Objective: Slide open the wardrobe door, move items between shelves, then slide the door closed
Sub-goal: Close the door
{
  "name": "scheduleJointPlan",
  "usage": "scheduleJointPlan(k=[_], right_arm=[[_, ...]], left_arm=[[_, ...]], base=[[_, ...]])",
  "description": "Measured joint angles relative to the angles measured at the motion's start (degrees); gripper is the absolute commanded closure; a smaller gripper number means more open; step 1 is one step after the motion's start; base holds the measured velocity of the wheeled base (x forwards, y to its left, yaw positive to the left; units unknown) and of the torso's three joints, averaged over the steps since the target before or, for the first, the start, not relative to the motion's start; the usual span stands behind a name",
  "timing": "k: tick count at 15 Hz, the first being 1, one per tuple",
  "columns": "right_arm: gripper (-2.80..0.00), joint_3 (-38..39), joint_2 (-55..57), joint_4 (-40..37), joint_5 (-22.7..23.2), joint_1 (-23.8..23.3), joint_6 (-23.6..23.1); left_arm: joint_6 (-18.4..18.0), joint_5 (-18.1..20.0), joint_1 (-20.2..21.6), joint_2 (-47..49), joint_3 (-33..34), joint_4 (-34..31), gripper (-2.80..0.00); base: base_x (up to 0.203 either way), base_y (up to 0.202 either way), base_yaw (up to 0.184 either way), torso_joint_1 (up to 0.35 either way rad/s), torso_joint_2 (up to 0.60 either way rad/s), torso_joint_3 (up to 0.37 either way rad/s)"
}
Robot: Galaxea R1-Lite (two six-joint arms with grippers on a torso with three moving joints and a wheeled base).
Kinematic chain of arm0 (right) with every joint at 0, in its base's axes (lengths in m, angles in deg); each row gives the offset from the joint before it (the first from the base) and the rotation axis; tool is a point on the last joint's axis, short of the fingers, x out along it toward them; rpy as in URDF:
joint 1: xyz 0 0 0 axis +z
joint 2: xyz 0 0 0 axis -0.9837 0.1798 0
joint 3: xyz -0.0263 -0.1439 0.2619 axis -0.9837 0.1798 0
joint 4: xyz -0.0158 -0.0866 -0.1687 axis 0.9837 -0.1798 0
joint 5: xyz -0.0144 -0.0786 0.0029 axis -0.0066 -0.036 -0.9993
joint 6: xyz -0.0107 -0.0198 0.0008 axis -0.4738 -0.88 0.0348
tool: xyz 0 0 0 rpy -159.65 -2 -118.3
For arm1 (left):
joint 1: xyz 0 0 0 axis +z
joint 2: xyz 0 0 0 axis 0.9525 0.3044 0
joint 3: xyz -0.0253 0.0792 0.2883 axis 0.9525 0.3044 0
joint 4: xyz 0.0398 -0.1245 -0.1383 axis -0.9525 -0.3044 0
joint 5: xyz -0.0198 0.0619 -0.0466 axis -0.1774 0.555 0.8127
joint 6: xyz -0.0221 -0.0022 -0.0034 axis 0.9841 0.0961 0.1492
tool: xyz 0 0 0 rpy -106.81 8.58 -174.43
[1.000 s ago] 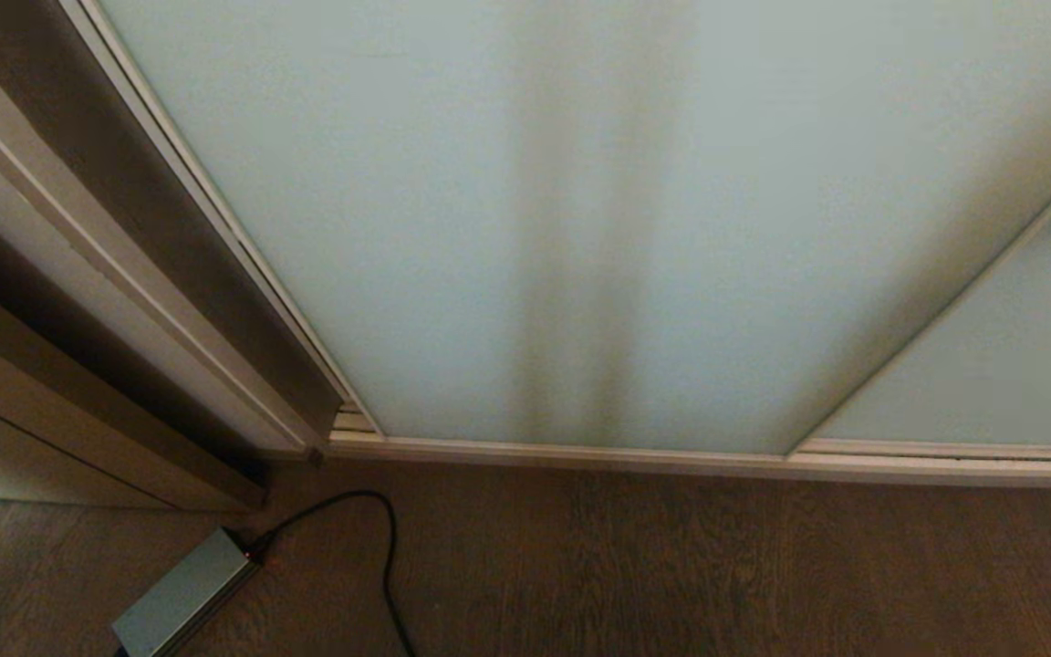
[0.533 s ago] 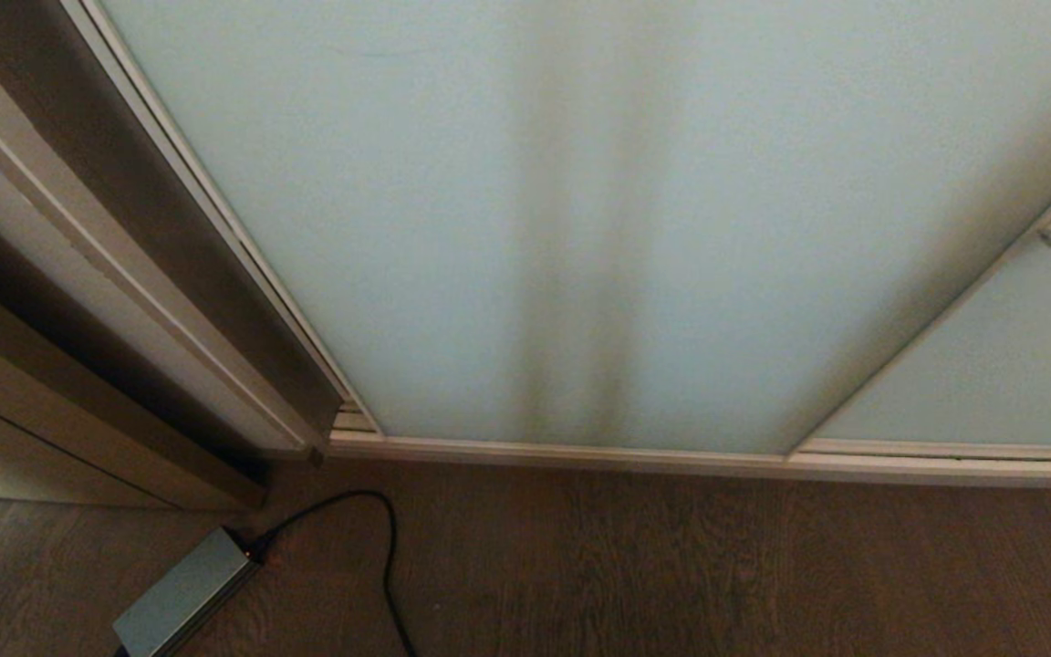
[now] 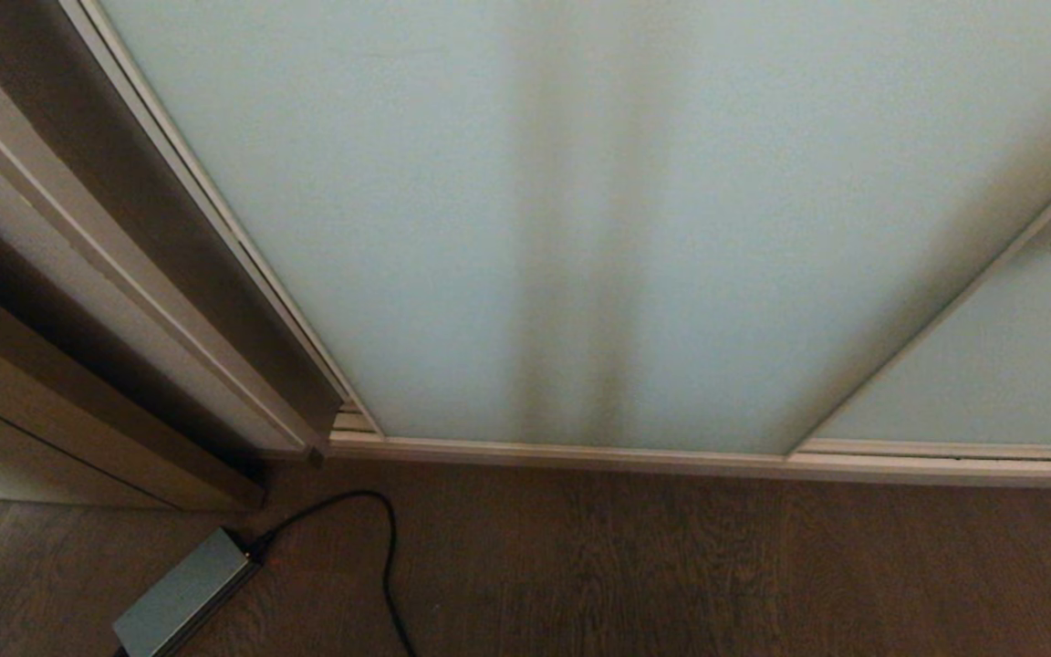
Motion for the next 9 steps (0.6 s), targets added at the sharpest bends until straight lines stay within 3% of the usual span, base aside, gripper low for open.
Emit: scheduleJointPlan(k=[9], right_arm=[[0.0,-1.8,2.3,-0.1,-0.4,2.1,0.4]], left_arm=[[0.0,0.0,0.0,0.0,0.0,0.0,0.0]], base=[[0.0,0.0,0.0,0.0,0.0,0.0]])
